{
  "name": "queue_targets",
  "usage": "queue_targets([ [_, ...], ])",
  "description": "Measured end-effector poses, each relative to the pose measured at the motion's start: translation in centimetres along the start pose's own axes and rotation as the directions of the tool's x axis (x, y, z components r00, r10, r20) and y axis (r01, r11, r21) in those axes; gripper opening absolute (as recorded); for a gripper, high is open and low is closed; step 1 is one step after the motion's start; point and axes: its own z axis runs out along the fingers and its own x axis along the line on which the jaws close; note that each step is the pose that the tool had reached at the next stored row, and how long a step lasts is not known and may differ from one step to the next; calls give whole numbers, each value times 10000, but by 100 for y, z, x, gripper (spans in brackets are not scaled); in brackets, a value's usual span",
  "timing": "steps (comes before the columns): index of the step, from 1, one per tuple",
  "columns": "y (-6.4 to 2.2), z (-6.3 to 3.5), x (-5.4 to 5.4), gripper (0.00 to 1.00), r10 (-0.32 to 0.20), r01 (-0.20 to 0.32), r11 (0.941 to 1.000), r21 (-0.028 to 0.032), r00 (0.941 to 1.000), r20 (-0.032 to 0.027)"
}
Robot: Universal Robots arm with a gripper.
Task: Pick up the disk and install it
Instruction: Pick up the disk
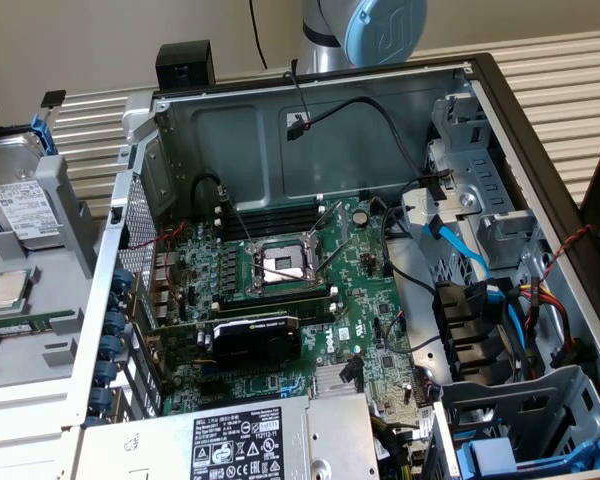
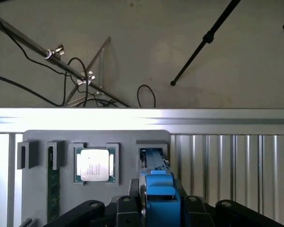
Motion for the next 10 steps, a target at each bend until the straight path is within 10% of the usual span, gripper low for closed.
queue_targets([
  [10,22,-35,-1,37,-11,11,10000,53,10000,-10],
])
